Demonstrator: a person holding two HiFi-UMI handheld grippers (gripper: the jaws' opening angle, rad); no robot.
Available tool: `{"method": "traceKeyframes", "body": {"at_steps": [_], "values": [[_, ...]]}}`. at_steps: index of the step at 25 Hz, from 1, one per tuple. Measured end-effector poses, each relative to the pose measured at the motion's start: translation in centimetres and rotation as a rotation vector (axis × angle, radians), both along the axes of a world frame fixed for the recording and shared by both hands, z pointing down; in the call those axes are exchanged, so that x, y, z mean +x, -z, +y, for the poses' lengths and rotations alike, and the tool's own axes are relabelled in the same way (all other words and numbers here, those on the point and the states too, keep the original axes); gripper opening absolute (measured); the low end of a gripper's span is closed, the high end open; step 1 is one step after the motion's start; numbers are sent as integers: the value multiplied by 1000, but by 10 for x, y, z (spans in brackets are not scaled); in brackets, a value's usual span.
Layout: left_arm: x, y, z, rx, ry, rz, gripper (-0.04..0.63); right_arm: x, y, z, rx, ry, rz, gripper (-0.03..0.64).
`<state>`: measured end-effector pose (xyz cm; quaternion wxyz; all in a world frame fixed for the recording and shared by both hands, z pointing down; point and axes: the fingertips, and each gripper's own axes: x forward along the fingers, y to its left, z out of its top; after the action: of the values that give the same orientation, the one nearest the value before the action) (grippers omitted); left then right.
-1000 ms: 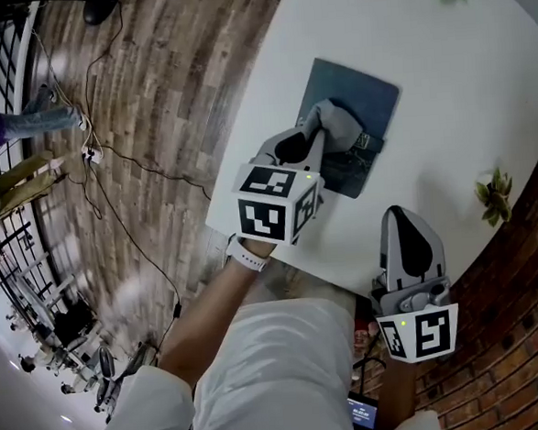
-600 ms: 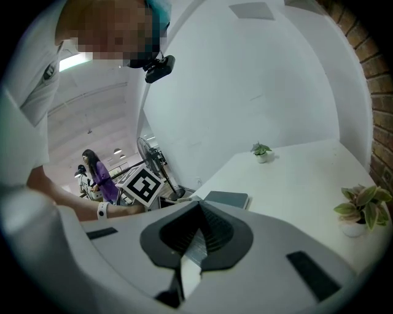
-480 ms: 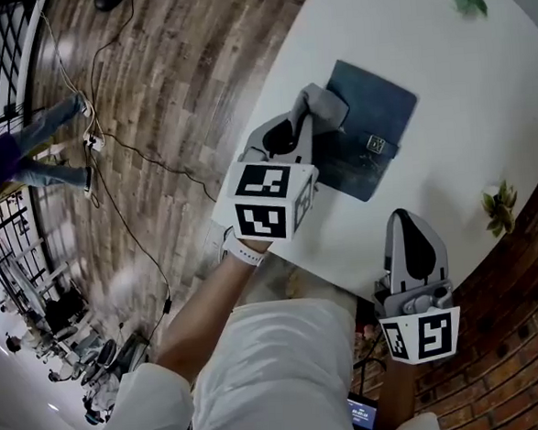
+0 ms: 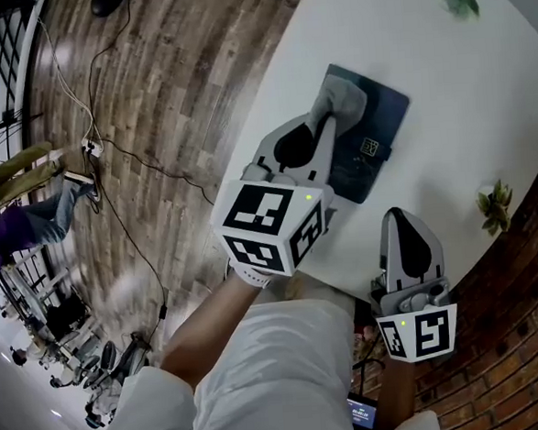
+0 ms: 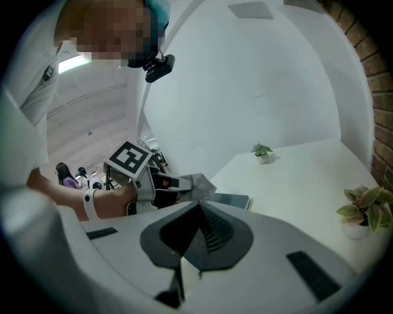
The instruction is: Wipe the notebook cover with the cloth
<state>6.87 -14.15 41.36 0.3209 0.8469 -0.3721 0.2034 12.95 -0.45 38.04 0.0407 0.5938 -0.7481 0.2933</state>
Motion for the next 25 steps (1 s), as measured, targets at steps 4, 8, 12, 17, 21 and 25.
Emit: {"method": "traceKeyframes", "body": {"at_steps": [4, 8, 12, 17, 21, 25], "values": [[24, -2, 5, -19, -40, 24, 29, 5, 0, -1, 1, -12, -1, 5], [48, -5, 11, -38, -98, 47, 29, 14, -2, 1, -6, -31, 3, 5], [65, -15, 15, -68, -148, 53, 29, 17, -5, 0, -9, -42, -4, 5], [86, -38, 19, -124, -213, 38, 29, 26, -7, -3, -12, -61, -5, 5], [85, -59, 17, -147, -237, -16, 29, 27, -8, -5, -16, -60, -5, 5], [79, -69, 9, -155, -226, -63, 29, 27, -10, -7, -23, -66, -11, 5]]}}
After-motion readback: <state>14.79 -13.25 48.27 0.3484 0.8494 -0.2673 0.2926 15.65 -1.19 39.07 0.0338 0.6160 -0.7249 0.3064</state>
